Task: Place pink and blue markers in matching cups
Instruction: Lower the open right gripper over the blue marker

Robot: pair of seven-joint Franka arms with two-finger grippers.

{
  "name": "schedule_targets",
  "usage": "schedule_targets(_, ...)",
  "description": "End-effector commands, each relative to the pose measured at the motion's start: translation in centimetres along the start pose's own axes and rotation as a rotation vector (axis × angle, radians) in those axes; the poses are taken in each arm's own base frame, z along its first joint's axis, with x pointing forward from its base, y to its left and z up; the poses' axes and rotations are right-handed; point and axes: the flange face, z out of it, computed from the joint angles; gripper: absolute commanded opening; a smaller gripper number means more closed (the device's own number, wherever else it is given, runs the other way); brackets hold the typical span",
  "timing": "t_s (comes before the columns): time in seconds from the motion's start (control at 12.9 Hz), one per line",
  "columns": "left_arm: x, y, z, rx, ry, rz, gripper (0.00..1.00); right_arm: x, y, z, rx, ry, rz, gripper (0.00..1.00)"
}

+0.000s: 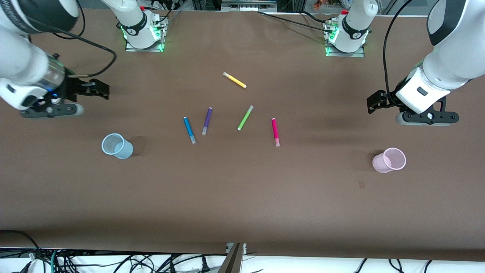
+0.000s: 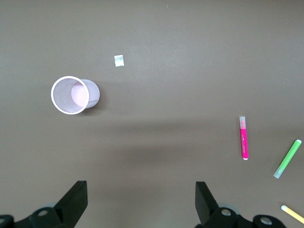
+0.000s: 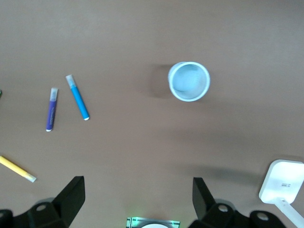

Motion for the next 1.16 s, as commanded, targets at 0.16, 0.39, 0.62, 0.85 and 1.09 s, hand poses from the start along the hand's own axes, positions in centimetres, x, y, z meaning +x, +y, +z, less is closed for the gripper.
schedule_targets(0.16,0.3,-0.2,-0.5,0.003,-0.004,0.022,1.00,2.4,-5.1,4.1,0.002,-0.070,-0.084,1.00)
schedule_targets(0.39,0.3,-0.2,-0.5,0.001,-0.004,0.022,1.00,4.3,-7.8,7.4,-0.005,-0.082,-0.130,1.00)
schedule_targets(0.62,0.3,-0.2,-0.5,0.001,-0.004,0.022,1.00,6.3,-11.3,11.7,-0.009,-0.082,-0.166,1.00)
schedule_targets(0.85,0.3,-0.4,-0.5,0.001,-0.005,0.017,1.00,8.0,-13.1,15.8,-0.005,-0.082,-0.186,1.00)
schedule_targets(1.09,0.3,-0.4,-0.5,0.001,-0.004,0.017,1.00,8.3,-14.3,21.2,0.007,-0.023,-0.200,1.00)
